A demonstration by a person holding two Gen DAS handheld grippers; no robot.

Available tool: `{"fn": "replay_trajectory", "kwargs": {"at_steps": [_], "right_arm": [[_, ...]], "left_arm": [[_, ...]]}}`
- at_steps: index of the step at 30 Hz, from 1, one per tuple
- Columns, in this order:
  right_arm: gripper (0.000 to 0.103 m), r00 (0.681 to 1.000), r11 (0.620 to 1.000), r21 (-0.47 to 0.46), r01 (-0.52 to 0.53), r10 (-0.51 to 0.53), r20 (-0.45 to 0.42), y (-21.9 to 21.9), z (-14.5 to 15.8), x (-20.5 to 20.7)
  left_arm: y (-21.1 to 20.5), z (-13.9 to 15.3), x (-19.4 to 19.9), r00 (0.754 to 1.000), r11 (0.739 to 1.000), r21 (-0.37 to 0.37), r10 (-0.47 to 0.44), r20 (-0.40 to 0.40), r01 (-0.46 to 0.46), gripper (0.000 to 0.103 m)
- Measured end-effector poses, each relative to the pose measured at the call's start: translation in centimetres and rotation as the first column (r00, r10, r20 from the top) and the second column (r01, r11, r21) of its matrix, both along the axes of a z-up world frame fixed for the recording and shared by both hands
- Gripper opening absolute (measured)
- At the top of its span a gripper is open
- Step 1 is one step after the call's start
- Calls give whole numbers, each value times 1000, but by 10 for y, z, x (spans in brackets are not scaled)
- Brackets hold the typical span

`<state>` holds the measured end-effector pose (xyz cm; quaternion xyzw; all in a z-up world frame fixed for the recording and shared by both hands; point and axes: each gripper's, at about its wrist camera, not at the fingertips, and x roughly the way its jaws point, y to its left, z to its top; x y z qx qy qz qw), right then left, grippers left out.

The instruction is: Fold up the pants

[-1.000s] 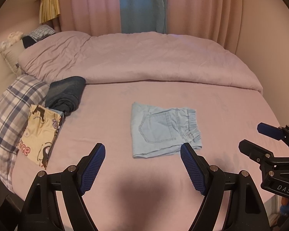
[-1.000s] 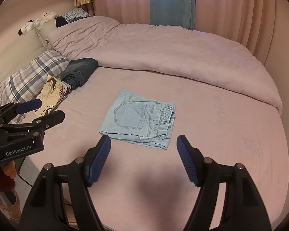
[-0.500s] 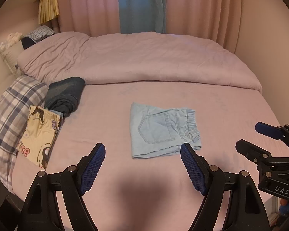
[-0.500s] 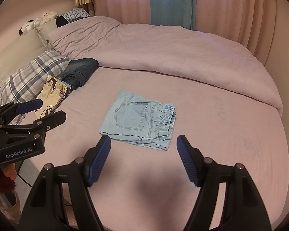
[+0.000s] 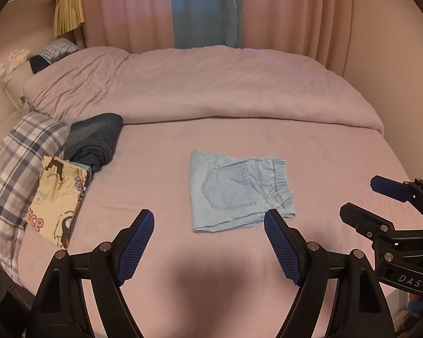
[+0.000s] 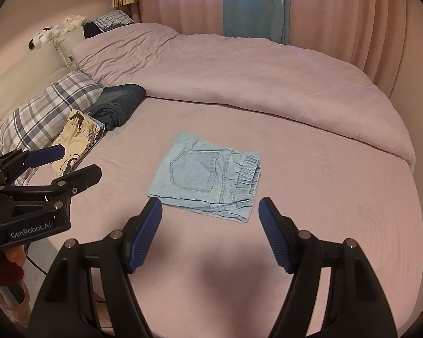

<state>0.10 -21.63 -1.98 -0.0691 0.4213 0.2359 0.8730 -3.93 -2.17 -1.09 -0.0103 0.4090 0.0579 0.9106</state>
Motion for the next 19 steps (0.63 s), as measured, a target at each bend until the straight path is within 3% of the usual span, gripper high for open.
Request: {"fn": "replay_trajectory", "kwargs": {"at_steps": [19], "right_arm": [[71,1000,1000,1,-7,7,-1,5,0,0]], "left_arm": [[4,0,9,1000,1000,0,-22,-6,22,80]]}}
